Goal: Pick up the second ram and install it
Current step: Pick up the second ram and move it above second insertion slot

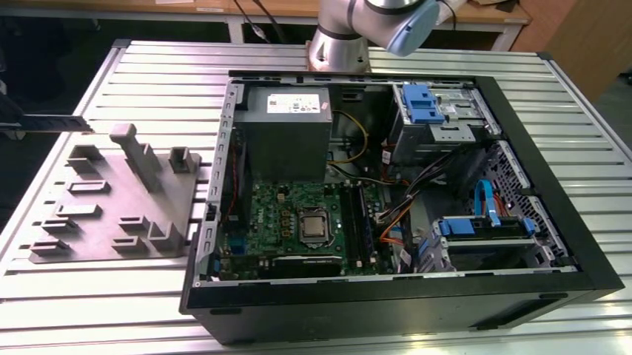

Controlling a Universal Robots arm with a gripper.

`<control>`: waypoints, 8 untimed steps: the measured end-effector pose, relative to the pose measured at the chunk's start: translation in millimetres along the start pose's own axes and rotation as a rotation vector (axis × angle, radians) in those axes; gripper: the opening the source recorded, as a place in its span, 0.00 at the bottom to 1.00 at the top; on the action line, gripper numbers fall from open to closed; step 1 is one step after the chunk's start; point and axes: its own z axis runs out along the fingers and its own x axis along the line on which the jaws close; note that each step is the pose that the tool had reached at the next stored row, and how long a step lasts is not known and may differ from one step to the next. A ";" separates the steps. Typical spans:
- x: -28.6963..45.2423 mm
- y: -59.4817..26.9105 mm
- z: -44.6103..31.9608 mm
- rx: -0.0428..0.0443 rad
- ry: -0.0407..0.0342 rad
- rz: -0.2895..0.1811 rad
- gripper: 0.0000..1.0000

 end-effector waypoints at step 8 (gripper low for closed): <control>-1.3 -34.6 -1.4 0.0000 -0.0001 0.000 0.11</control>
